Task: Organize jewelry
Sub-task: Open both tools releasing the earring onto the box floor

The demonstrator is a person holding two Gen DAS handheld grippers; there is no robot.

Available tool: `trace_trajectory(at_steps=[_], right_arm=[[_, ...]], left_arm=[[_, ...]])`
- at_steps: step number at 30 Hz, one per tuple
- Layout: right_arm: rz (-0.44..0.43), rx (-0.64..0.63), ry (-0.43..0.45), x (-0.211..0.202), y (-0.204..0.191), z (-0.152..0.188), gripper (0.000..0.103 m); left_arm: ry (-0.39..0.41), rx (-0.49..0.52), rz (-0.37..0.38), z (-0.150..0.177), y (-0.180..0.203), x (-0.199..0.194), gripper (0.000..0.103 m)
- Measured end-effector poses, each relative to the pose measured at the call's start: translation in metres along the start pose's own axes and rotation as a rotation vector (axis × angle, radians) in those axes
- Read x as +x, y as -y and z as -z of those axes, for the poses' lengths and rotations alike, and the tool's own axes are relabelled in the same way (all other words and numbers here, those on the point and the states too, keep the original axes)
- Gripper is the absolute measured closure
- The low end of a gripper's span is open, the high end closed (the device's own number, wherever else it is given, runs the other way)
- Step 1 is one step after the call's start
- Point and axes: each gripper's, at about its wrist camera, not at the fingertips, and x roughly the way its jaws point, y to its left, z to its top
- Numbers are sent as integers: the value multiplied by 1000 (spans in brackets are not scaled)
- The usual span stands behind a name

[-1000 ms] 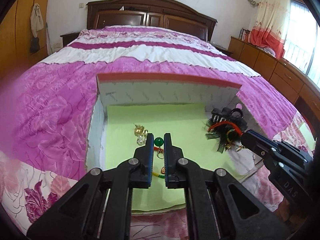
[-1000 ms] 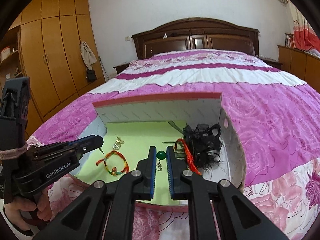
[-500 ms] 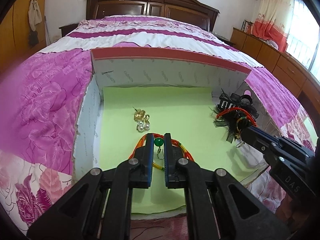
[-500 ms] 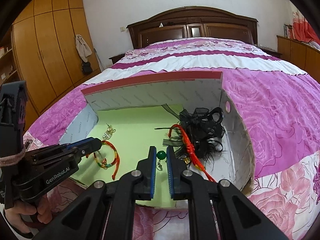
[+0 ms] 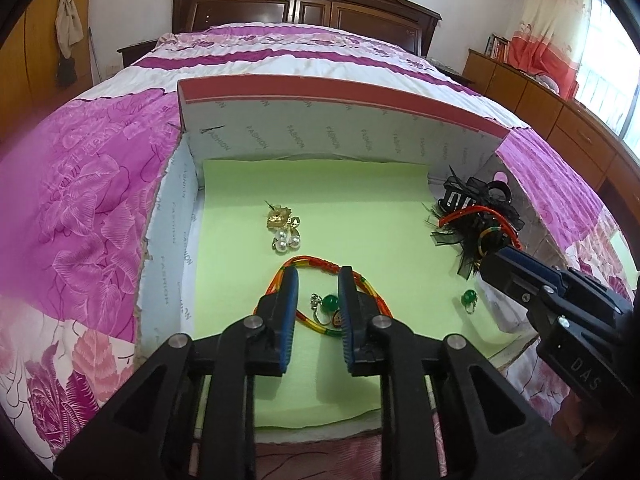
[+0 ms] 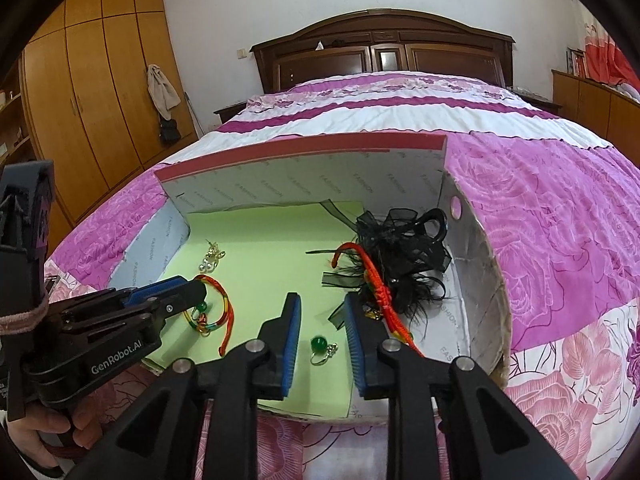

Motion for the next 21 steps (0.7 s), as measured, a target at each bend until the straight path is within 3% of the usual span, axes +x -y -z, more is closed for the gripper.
trace_trajectory(at_steps=[21], right_arm=[[-29, 78, 120, -59, 2, -5, 66]], left_arm=[[75, 2, 4, -2, 3, -57, 84]])
